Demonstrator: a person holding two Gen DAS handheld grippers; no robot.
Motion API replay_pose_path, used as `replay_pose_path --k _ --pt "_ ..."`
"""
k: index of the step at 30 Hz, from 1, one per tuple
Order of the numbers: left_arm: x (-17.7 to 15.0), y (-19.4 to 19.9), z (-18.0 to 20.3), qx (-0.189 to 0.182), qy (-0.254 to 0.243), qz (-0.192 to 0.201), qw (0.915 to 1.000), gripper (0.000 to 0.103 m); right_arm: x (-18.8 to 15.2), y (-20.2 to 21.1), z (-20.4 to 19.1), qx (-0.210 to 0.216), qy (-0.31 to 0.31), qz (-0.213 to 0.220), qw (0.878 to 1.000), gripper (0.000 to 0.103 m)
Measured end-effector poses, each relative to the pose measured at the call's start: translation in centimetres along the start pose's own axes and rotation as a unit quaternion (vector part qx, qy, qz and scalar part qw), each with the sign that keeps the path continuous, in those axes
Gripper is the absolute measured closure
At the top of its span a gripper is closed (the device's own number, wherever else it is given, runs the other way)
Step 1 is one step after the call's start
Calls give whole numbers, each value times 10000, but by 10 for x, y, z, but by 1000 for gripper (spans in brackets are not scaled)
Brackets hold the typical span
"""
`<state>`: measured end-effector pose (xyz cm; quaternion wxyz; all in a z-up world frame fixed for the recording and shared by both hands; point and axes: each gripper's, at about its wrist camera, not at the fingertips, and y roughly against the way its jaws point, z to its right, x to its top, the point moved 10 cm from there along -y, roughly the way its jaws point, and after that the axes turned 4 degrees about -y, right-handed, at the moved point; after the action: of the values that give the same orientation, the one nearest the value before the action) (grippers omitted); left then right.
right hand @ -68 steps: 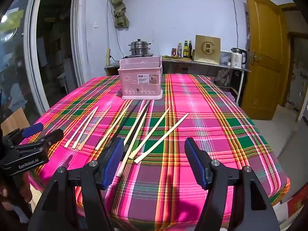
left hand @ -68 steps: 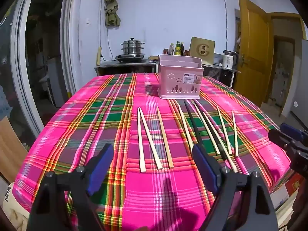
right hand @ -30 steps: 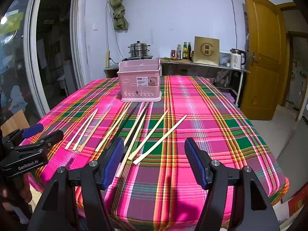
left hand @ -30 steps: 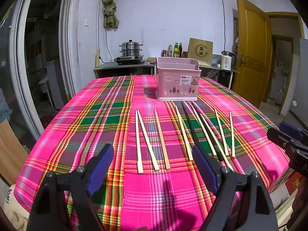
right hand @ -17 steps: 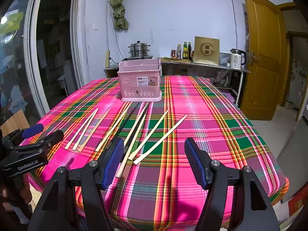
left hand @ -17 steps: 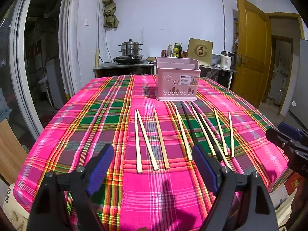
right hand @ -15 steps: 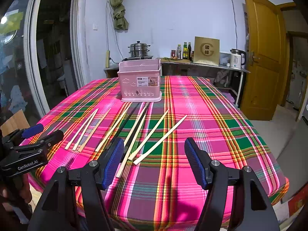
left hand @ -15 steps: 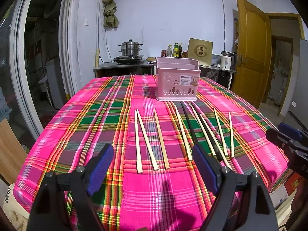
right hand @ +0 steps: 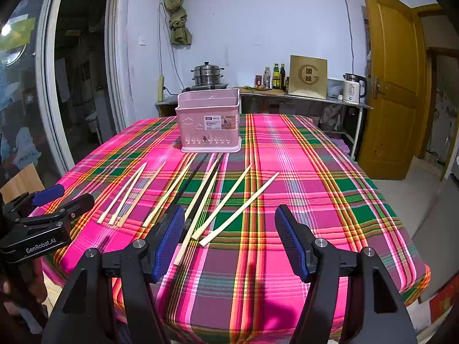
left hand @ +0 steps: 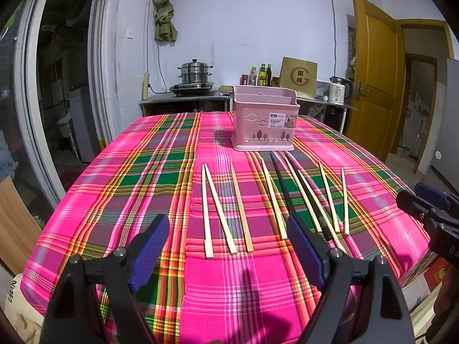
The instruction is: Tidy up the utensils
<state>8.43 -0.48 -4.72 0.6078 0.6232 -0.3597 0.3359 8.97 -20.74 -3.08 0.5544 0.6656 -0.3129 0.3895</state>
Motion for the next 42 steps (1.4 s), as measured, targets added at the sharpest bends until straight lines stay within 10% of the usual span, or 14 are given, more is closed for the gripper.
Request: replay_pose_path --k 24,32,42 --pt "-3 -45 -14 -285 223 -572 9977 19 4 -25 2 45 -10 -147 9999 37" --pt "7 -81 -13 -613 234 -1032 9925 45 22 -52 4 172 -38 -231 9996 40" --pt "13 -127 -10 -792 262 -1534 9846 51 32 -111 3 247 -45 -779 9966 60"
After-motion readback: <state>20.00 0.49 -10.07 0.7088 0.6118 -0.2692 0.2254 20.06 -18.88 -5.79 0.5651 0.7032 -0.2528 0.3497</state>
